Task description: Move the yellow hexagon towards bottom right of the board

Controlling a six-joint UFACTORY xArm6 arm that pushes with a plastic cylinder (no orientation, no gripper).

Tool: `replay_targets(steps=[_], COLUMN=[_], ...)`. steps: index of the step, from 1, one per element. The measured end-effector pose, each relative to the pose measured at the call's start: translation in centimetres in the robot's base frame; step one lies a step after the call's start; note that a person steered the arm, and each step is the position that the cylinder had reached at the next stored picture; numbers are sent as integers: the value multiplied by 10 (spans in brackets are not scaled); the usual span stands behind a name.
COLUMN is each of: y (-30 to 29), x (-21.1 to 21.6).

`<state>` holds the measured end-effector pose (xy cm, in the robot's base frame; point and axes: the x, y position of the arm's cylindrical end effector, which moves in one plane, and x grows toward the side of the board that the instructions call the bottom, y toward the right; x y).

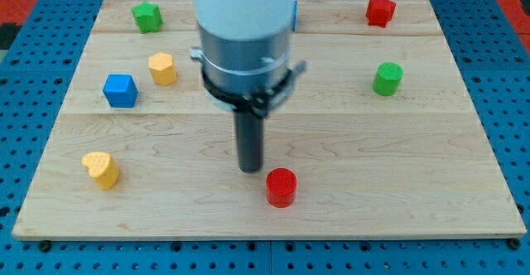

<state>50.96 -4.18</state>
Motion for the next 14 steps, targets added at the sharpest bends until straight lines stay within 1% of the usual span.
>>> replay_targets(steps=[1,2,4,5,6,7,8,9,10,11,12,13,14], y=[-38,-49,-50,-60,-124,-158,-145,-79,-33,-11,-18,-48,-59], x=[-64,-109,-166,-193,-199,-187,-156,-158,-158,-123,-108,-100,-100])
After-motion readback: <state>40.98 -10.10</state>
